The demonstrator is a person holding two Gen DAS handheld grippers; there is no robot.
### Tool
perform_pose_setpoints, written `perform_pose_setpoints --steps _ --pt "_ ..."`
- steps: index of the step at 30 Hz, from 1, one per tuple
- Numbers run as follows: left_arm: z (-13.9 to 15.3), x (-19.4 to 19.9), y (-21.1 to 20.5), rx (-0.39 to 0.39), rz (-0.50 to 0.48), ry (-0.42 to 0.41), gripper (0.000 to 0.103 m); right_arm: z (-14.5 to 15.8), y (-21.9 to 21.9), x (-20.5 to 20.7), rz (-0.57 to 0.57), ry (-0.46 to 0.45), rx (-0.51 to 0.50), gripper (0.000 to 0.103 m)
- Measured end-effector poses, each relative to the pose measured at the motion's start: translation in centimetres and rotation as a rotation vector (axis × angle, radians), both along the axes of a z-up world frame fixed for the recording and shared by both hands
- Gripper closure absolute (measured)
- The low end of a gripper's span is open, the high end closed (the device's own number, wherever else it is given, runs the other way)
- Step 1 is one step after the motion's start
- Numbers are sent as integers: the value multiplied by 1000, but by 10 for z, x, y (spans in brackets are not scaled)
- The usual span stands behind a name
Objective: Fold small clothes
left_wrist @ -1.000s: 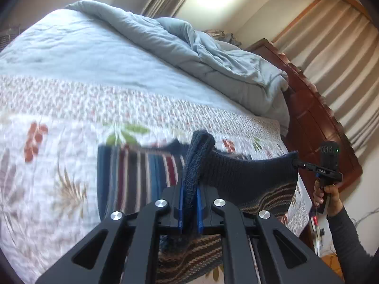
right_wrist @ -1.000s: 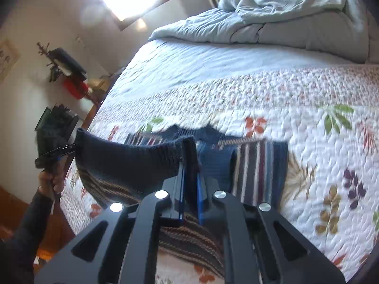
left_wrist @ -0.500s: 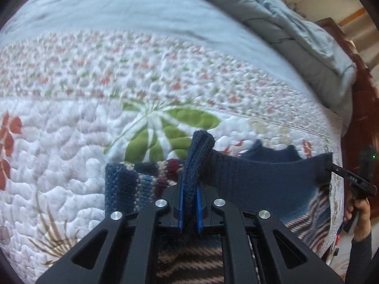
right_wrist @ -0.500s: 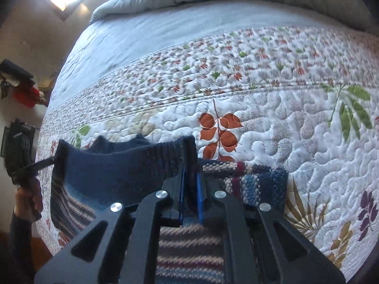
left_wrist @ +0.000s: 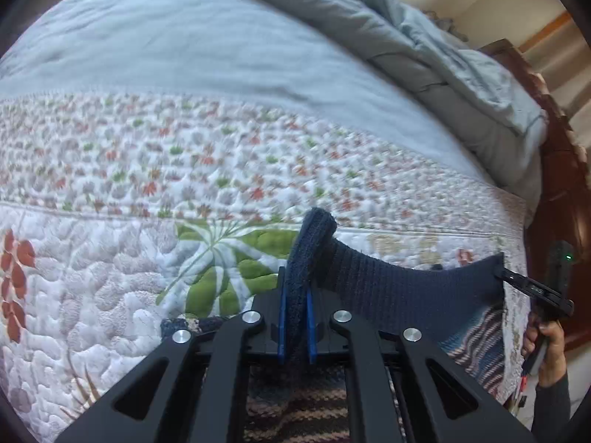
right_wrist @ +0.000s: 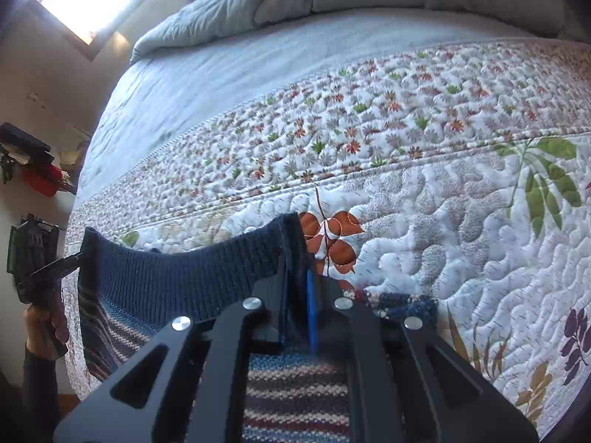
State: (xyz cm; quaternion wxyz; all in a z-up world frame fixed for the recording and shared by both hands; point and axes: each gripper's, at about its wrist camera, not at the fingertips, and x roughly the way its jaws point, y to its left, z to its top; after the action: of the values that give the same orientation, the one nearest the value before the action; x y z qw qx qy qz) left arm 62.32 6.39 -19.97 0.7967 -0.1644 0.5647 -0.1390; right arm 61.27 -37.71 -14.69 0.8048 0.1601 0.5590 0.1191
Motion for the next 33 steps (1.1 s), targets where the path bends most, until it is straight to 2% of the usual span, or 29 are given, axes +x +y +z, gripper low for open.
perform_pose_setpoints --steps 4,7,11,15,16,17,18,19,20,21,23,24,27,30,33 --pt "-28 3 0 3 23 41 95 -12 2 7 -9 5 0 96" --pt "-26 6 4 -11 18 26 95 -13 2 12 -5 -1 15 96" --pt "-35 5 3 33 2 52 95 -26 1 17 -13 24 8 96" --pt "-43 3 0 34 18 65 92 -36 6 16 -8 47 -12 93" --pt "-42 3 0 38 19 66 90 -37 7 15 -11 57 -12 88" --pt "-38 1 0 59 19 57 80 -36 7 14 -18 60 -16 77" --pt "-31 -2 0 86 22 40 78 -32 6 12 -23 55 -18 67" --pt "-20 -9 1 127 28 1 67 -26 5 9 -30 40 -15 59" --pt "-10 -16 2 137 25 -38 52 -15 1 2 -38 9 -11 59" --pt "2 -26 3 145 22 -86 44 -5 0 -5 -33 -19 -19 59" --pt "29 -58 5 142 1 -197 44 19 1 -31 -5 -103 -51 59" --pt "36 -70 5 131 -18 -225 44 28 2 -47 18 -136 -41 59" --pt "48 -119 6 40 -83 -290 44 32 1 -89 59 -139 24 59" --pt "30 -147 8 -4 -101 -257 45 14 -8 -120 40 -114 47 59" --pt "-7 -159 15 27 -90 -168 54 -18 -29 -132 -16 -57 53 65"
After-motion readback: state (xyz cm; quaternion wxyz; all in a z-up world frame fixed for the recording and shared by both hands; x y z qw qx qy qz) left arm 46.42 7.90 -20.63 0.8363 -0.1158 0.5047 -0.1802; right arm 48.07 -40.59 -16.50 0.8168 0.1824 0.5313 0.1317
